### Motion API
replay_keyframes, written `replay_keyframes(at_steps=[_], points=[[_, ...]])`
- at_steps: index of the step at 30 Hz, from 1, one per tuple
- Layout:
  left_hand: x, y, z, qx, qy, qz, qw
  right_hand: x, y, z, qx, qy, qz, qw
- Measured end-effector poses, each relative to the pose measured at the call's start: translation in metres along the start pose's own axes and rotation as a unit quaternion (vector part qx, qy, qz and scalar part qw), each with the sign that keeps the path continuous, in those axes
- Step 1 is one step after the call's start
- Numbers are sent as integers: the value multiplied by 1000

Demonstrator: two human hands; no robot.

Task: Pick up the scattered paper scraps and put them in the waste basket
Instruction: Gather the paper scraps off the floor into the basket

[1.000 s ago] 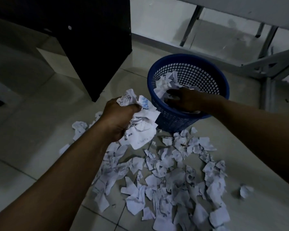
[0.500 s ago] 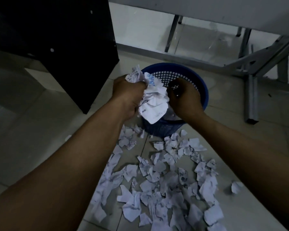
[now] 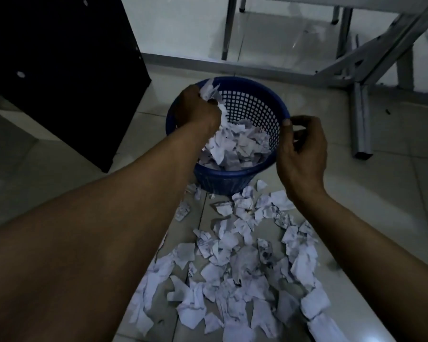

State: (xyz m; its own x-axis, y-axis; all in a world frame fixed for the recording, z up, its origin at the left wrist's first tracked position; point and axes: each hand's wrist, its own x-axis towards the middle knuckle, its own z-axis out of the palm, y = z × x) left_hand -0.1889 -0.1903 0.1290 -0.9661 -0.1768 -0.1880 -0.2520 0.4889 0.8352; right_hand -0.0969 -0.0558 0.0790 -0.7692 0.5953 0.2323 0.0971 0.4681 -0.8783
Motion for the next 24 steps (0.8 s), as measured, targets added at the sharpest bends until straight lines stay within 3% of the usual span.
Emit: replay_keyframes(at_steps=[5, 12, 15, 18, 24], points=[[5, -7, 7, 62, -93, 45, 993, -19, 43, -6, -22, -24, 77, 997], [-2, -16, 6, 128, -191, 84, 970, -45, 101, -23, -114, -64, 96, 987], [-11, -18, 2, 177, -172, 114, 962, -57, 131, -37, -234, -119, 193, 945], [-21, -23, 0, 211, -137, 165, 954, -76, 152, -56, -285, -153, 281, 904], [-29, -36, -5, 201, -83, 252, 943, -83, 188, -77, -305, -82, 394, 863]])
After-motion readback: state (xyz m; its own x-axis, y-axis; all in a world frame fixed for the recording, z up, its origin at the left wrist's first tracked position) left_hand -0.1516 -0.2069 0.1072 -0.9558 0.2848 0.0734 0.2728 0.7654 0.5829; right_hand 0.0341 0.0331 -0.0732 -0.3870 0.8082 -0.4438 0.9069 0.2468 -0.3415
